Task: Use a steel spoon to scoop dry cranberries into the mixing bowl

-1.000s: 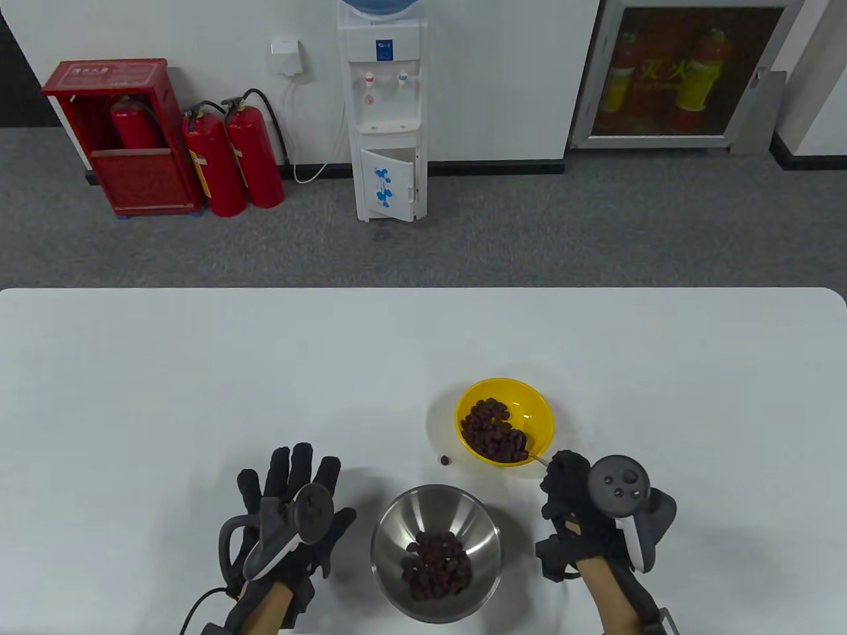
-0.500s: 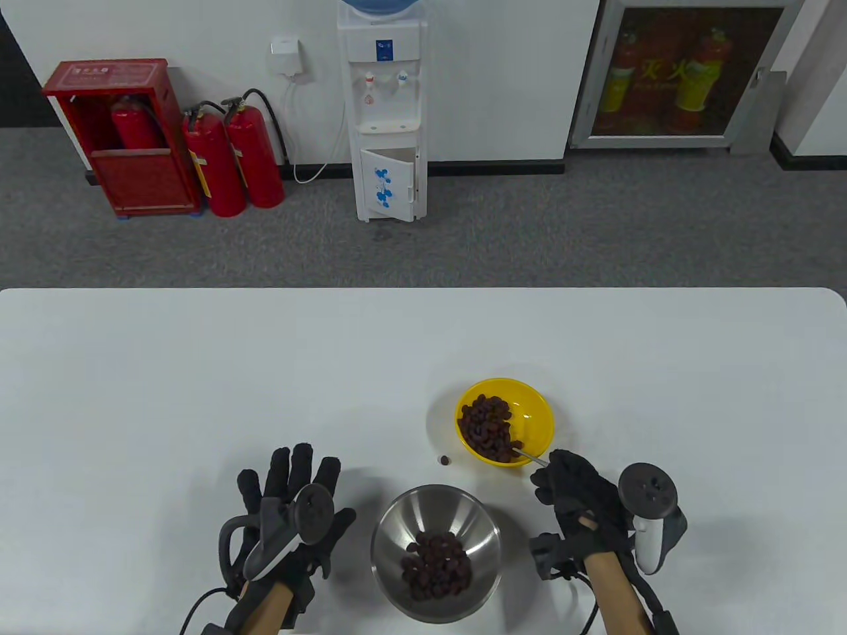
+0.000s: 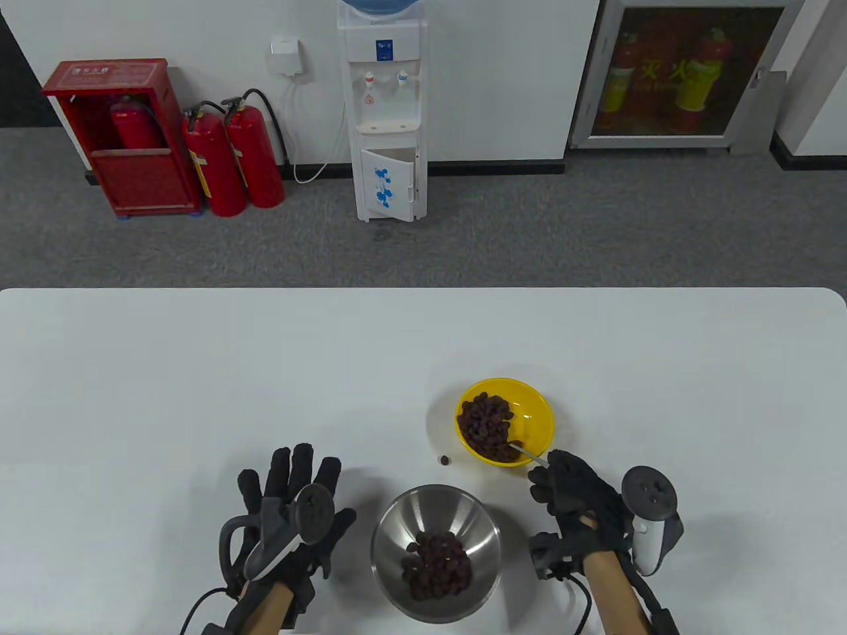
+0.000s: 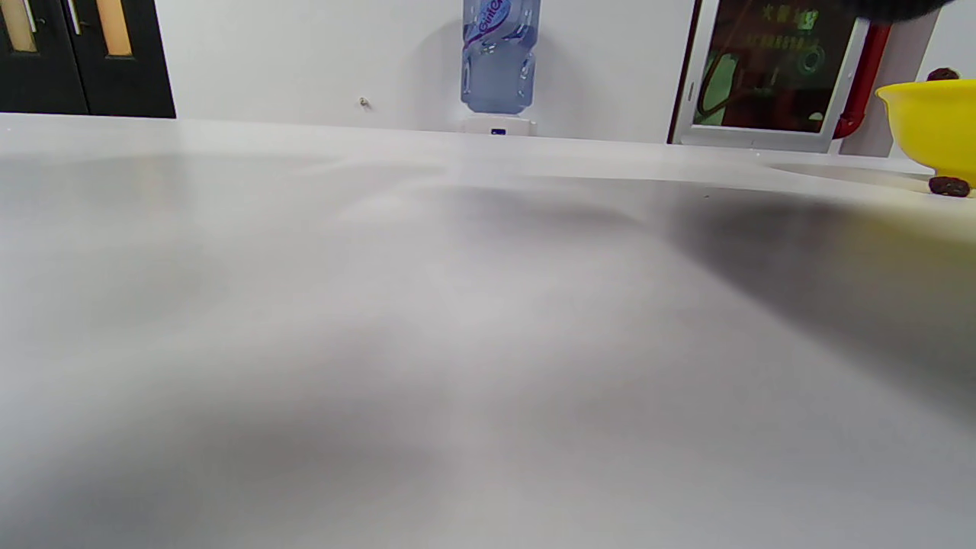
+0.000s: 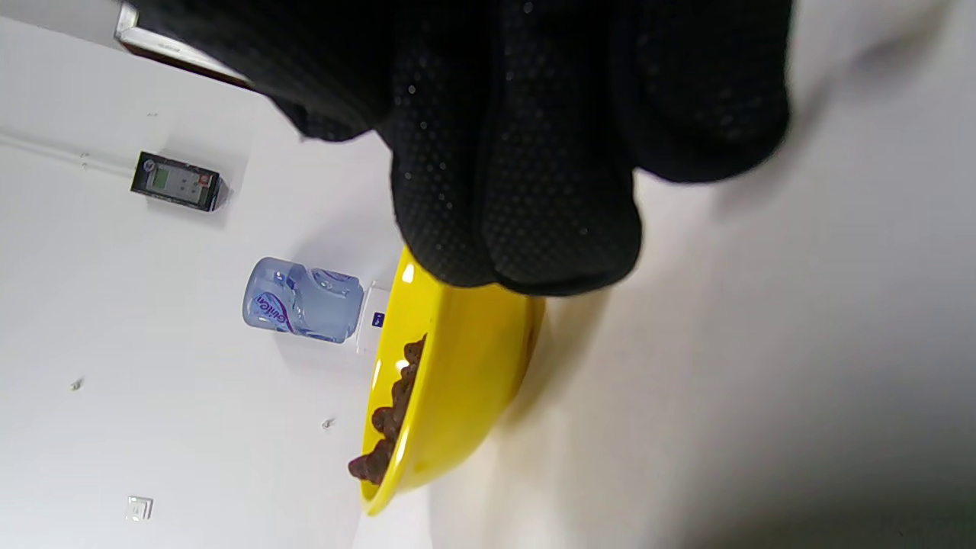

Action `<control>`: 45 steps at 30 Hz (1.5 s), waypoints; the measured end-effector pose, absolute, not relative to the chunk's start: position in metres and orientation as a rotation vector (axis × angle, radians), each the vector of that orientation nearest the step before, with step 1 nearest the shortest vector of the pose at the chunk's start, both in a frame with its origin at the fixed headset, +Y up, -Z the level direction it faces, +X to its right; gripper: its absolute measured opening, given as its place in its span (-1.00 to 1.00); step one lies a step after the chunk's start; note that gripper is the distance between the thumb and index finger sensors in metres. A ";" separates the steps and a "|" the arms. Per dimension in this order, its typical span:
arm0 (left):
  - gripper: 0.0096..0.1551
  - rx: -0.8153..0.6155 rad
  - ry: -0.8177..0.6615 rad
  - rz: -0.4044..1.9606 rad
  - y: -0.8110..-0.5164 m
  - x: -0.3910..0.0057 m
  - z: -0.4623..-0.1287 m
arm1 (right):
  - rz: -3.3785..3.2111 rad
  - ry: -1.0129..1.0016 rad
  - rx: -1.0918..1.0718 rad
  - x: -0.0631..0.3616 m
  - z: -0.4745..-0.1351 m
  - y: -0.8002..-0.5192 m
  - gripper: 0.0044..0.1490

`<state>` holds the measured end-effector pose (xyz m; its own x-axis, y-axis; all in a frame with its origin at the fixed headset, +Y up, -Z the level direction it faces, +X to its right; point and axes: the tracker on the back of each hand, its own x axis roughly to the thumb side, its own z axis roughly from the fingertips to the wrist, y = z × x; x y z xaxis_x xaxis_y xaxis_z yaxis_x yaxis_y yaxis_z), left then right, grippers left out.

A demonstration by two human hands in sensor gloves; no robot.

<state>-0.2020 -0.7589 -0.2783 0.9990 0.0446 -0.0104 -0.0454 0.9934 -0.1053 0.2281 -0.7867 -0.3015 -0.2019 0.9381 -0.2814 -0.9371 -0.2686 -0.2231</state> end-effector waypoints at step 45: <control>-0.05 -0.108 0.006 0.050 -0.759 -0.202 -0.279 | 1.706 -0.160 -0.247 0.245 -0.275 -0.744 -0.45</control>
<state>-0.2019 -0.7588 -0.2785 0.9987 0.0500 -0.0083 -0.0506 0.9930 -0.1072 0.2452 -0.7440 -0.2755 -0.1364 0.9880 -0.0718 -0.9575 -0.1501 -0.2462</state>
